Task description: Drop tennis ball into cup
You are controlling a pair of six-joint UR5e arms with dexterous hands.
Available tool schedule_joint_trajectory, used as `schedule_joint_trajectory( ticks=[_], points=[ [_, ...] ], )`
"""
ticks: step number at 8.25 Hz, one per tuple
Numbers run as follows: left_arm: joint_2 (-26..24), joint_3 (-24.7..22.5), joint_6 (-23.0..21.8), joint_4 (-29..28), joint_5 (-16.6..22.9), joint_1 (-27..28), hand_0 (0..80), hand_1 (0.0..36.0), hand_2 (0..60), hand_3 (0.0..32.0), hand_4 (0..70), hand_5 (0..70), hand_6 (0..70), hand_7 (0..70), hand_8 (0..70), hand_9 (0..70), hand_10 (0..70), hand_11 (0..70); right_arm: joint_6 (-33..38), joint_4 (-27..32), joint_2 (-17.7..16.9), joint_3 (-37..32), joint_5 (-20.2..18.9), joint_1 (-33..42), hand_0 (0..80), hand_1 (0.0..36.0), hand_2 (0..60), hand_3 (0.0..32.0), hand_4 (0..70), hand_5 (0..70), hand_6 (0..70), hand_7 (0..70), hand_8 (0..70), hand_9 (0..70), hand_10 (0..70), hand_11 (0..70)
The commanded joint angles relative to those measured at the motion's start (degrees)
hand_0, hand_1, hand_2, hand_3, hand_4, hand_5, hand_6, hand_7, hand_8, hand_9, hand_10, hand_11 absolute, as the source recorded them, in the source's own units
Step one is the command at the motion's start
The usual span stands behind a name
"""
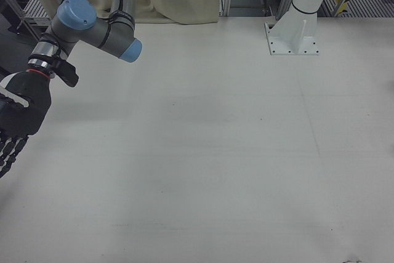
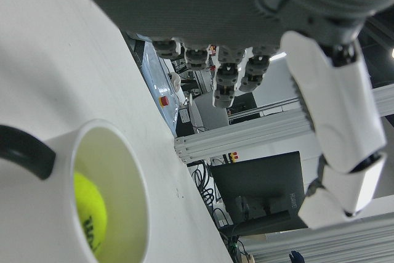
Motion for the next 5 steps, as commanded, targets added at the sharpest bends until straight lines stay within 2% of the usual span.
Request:
schedule_joint_trajectory(
  ticks=[1,2,3,4,5],
  points=[
    [3.2,3.0,-10.6,0.7,0.3,-13.6,44.4,13.4,31.0,0.0,16.7,8.2,27.8,9.5,8.3,5.2,2.1,3.9,0.1,0.0,0.1,0.0,0.0,0.0,0.0,0.0,0.0,0.0,0.0,0.0,0.0,0.0,0.0,0.0,0.0,0.0],
    [4.7,3.7,-13.7,0.5,0.6,-18.1,43.5,11.6,30.0,0.0,17.1,9.8,38.5,8.4,10.4,5.1,2.5,4.4,0.0,0.0,0.0,0.0,0.0,0.0,0.0,0.0,0.0,0.0,0.0,0.0,0.0,0.0,0.0,0.0,0.0,0.0],
    [5.5,4.7,-13.7,0.5,1.1,-23.5,43.8,12.1,26.4,0.0,17.4,7.5,26.6,11.6,7.9,5.4,2.3,4.1,0.0,0.0,0.0,0.0,0.0,0.0,0.0,0.0,0.0,0.0,0.0,0.0,0.0,0.0,0.0,0.0,0.0,0.0],
    [6.0,5.5,-13.7,0.4,1.5,-26.3,44.7,11.3,26.4,0.0,17.9,10.2,41.2,11.2,10.8,5.4,2.2,3.9,0.0,0.0,0.0,0.0,0.0,0.0,0.0,0.0,0.0,0.0,0.0,0.0,0.0,0.0,0.0,0.0,0.0,0.0],
    [6.0,5.1,-13.6,-0.6,1.4,-28.0,45.6,11.9,23.5,0.0,18.1,9.2,35.2,13.4,9.7,5.9,1.9,3.7,0.0,0.0,0.0,0.1,0.0,0.0,0.0,0.0,0.0,0.0,0.0,0.0,0.0,0.0,0.0,0.0,0.0,0.0]
  ],
)
